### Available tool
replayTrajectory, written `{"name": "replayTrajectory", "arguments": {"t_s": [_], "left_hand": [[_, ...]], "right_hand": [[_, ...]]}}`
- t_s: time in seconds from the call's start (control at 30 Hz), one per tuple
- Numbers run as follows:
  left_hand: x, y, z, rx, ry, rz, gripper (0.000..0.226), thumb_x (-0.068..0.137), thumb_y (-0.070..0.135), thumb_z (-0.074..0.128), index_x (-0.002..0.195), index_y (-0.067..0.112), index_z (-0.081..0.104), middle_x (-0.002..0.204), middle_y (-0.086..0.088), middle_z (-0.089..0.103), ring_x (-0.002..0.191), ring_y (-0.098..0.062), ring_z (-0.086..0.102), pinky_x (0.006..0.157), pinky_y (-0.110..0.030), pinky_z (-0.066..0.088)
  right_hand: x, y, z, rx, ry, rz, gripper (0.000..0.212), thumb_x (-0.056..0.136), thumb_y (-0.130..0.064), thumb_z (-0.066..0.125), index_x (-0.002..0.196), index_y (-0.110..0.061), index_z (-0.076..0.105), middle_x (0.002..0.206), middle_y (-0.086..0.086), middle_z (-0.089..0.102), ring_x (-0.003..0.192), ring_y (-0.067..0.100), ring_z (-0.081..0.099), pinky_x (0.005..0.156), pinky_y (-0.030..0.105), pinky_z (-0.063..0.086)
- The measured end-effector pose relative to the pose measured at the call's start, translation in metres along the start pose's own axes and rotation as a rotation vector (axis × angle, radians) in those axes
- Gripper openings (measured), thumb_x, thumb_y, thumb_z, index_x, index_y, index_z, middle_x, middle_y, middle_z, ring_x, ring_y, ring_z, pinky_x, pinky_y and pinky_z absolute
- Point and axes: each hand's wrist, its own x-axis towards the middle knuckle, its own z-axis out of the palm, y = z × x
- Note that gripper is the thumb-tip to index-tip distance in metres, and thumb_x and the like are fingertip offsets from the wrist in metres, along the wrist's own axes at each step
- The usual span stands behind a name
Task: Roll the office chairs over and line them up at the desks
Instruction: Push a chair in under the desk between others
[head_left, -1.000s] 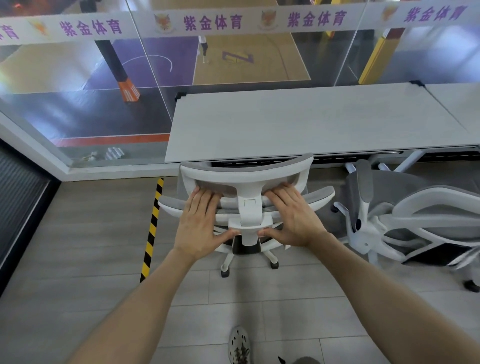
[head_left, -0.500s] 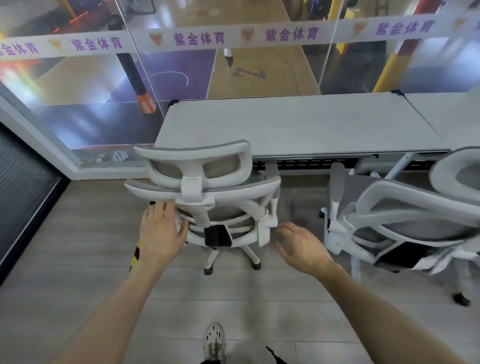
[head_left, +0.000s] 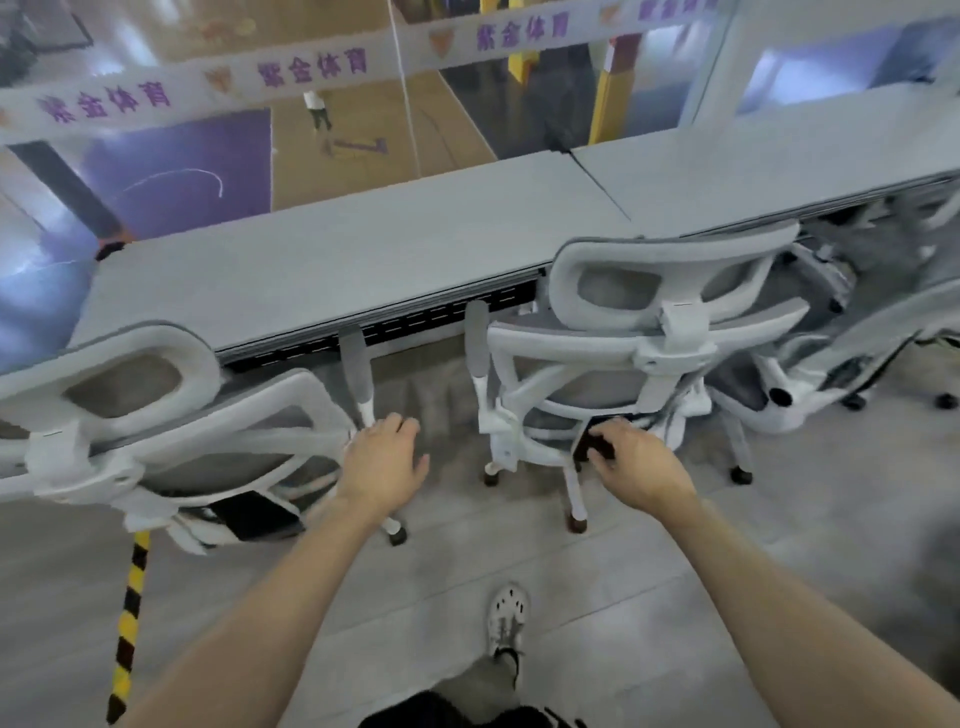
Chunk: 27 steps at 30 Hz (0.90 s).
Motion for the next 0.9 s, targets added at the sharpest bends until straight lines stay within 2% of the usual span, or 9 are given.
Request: {"name": "replayTrajectory", "arguments": {"t_s": [0.1,0.2,0.27,0.33,0.4,0.47,0.53,0.7,0.9], "left_hand": [[0.060,0.059,0.000,-0.015,0.106,0.165,0.040,0.101,0.047,0.068,0.127,0.018,0.067,0.115,-0.004,0.066,0.105,-0.029,0.067,0.090,-0.044,0.057],[0.113,0.120,-0.001,-0.094,0.270,0.358,0.051,0.102,0.047,0.070,0.140,0.013,0.065,0.131,-0.007,0.067,0.121,-0.031,0.065,0.106,-0.046,0.054],[0.140,0.155,-0.002,-0.107,0.348,0.467,0.062,0.104,0.053,0.068,0.147,0.009,0.061,0.143,-0.012,0.061,0.135,-0.034,0.058,0.120,-0.051,0.047],[0.164,0.180,-0.003,-0.090,0.402,0.522,0.076,0.103,0.062,0.066,0.152,0.006,0.057,0.149,-0.016,0.057,0.144,-0.037,0.050,0.131,-0.054,0.035],[0.180,0.189,-0.002,-0.102,0.394,0.547,0.083,0.102,0.070,0.063,0.151,0.004,0.058,0.147,-0.017,0.059,0.144,-0.038,0.051,0.134,-0.054,0.030],[0.189,0.198,0.002,-0.075,0.362,0.525,0.092,0.100,0.078,0.059,0.151,0.002,0.059,0.146,-0.018,0.060,0.142,-0.040,0.053,0.133,-0.054,0.030],[0.185,0.204,0.005,-0.063,0.349,0.471,0.098,0.096,0.084,0.059,0.149,0.001,0.060,0.144,-0.017,0.061,0.141,-0.039,0.054,0.134,-0.054,0.029],[0.169,0.226,0.005,-0.069,0.335,0.291,0.109,0.088,0.094,0.058,0.146,0.002,0.058,0.144,-0.015,0.060,0.145,-0.037,0.052,0.135,-0.054,0.027],[0.120,0.246,0.006,-0.051,0.317,0.155,0.114,0.084,0.096,0.061,0.150,0.003,0.057,0.152,-0.013,0.058,0.151,-0.036,0.047,0.137,-0.053,0.023]], "right_hand": [[0.012,0.037,-0.024,-0.013,0.081,0.048,0.038,0.105,-0.036,0.066,0.135,-0.013,0.068,0.133,0.007,0.068,0.117,0.034,0.068,0.095,0.047,0.058],[0.021,0.079,-0.044,-0.025,0.220,0.075,0.048,0.098,-0.047,0.072,0.132,-0.014,0.068,0.122,0.004,0.070,0.115,0.030,0.067,0.093,0.045,0.059],[0.026,0.103,-0.062,-0.035,0.323,0.066,0.049,0.094,-0.050,0.078,0.125,-0.014,0.068,0.116,0.002,0.067,0.113,0.028,0.064,0.095,0.046,0.058],[0.037,0.123,-0.083,-0.092,0.448,0.019,0.059,0.091,-0.054,0.082,0.124,-0.008,0.066,0.121,0.006,0.064,0.119,0.029,0.060,0.105,0.044,0.054],[0.052,0.133,-0.099,-0.147,0.514,-0.074,0.080,0.091,-0.062,0.081,0.138,0.000,0.061,0.139,0.013,0.060,0.137,0.033,0.055,0.122,0.044,0.045],[0.072,0.146,-0.108,-0.172,0.431,-0.145,0.105,0.090,-0.075,0.076,0.155,0.003,0.050,0.160,0.016,0.051,0.158,0.033,0.040,0.134,0.049,0.031],[0.089,0.156,-0.108,-0.186,0.345,-0.224,0.118,0.087,-0.087,0.069,0.160,0.003,0.046,0.167,0.018,0.046,0.163,0.034,0.033,0.137,0.052,0.023],[0.111,0.166,-0.110,-0.143,0.384,-0.424,0.112,0.082,-0.092,0.067,0.141,0.003,0.061,0.140,0.014,0.060,0.140,0.039,0.052,0.132,0.054,0.030],[0.092,0.182,-0.103,-0.129,0.388,-0.563,0.107,0.082,-0.092,0.066,0.134,0.001,0.067,0.133,0.014,0.065,0.131,0.041,0.059,0.129,0.055,0.033]]}}
